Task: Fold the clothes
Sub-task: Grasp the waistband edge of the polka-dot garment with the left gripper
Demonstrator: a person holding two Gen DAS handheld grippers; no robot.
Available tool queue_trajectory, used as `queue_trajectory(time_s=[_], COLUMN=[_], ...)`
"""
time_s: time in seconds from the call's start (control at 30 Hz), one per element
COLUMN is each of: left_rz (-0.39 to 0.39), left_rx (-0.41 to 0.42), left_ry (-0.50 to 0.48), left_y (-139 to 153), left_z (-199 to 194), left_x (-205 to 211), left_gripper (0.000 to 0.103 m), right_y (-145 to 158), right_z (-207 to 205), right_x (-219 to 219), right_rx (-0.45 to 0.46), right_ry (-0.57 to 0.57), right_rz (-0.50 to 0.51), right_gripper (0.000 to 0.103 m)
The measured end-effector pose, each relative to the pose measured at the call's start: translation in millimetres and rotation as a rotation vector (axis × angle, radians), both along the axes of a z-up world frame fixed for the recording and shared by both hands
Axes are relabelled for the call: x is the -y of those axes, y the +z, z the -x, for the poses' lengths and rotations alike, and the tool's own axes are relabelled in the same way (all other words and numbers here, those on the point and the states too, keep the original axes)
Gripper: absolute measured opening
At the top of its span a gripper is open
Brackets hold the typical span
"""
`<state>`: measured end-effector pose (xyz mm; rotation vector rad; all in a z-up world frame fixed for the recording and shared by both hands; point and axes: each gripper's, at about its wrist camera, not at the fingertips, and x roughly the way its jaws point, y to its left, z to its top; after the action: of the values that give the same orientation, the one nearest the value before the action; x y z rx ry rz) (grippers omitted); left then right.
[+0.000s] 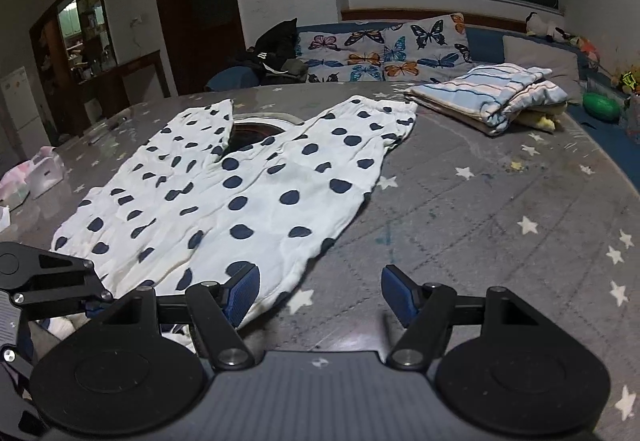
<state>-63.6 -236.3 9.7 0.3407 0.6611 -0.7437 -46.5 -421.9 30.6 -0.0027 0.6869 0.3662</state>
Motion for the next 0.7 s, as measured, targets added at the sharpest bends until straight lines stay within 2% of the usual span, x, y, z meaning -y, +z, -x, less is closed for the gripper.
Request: queue_trajectory(time_s=[0.03,0.1,0.17,0.37,0.57,0.7], left_rz=[-0.001,0.005,0.033,0.153,0.281,0.328], left_rx=[0.002,0.002,-0.029,-0.091,-0.171,-0.218], left_ry=[0.001,-0.006,-0.015,0.017,0.054,0.076], left_y=[0,1,3,19,32,33], left_z=[-1,-4,-8,-19,-33,-43], left_x=[0,-1,-4,-27,-53,-63], left_gripper=[0.040,0.021,0.013,0.011,0.011,0.011], right_y=[0,2,4,15,21,15], right_z=[-2,-8,-18,-60,-137,-187], right_x=[1,2,2,7,12,12], right_rx=[-0.002,-0.004,-0.008,-0.026,-0.061,-0.072], right_ry=[0.000,-0.001,-0.002,-0.019,-0.073,-0.098], right_rz=[0.003,0.002,-0.005,-0.045,-0.107,-0.088], right_gripper=[0.069,0.067,0.064,0.056,0.048,0.044])
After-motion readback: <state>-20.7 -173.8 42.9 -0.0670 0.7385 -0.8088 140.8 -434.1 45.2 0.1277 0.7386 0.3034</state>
